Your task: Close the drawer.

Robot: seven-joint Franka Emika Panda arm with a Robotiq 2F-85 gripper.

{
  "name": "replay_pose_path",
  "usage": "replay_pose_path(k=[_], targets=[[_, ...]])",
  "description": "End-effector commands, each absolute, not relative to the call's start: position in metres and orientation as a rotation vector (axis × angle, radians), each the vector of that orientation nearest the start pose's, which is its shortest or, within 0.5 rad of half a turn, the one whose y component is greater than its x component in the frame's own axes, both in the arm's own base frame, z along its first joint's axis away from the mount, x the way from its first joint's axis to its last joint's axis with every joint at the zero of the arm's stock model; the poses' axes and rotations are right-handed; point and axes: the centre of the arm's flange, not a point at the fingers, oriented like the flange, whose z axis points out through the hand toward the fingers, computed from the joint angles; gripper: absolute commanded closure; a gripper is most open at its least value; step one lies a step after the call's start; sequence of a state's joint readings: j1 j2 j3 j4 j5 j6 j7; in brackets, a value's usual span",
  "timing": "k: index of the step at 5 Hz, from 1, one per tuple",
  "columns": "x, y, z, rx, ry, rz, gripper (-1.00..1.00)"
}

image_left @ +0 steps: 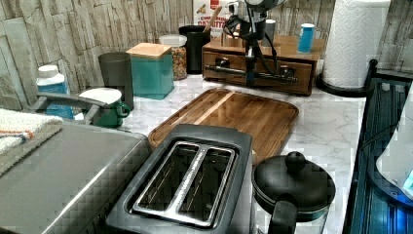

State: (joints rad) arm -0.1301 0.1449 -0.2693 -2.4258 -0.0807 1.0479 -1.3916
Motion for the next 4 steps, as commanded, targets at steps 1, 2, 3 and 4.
replay_pose_path(k=[1, 2, 3, 4], targets=[[0.4852, -0.3322, 0.3574, -3.450, -0.193, -0.289, 1.00], [0.4852, -0.3322, 0.3574, -3.450, -0.192, -0.289, 1.00], [0.4852, -0.3321, 0.3573, -3.450, -0.193, -0.288, 1.00], [0.4852, -0.3321, 0.3573, -3.450, -0.193, -0.288, 1.00]])
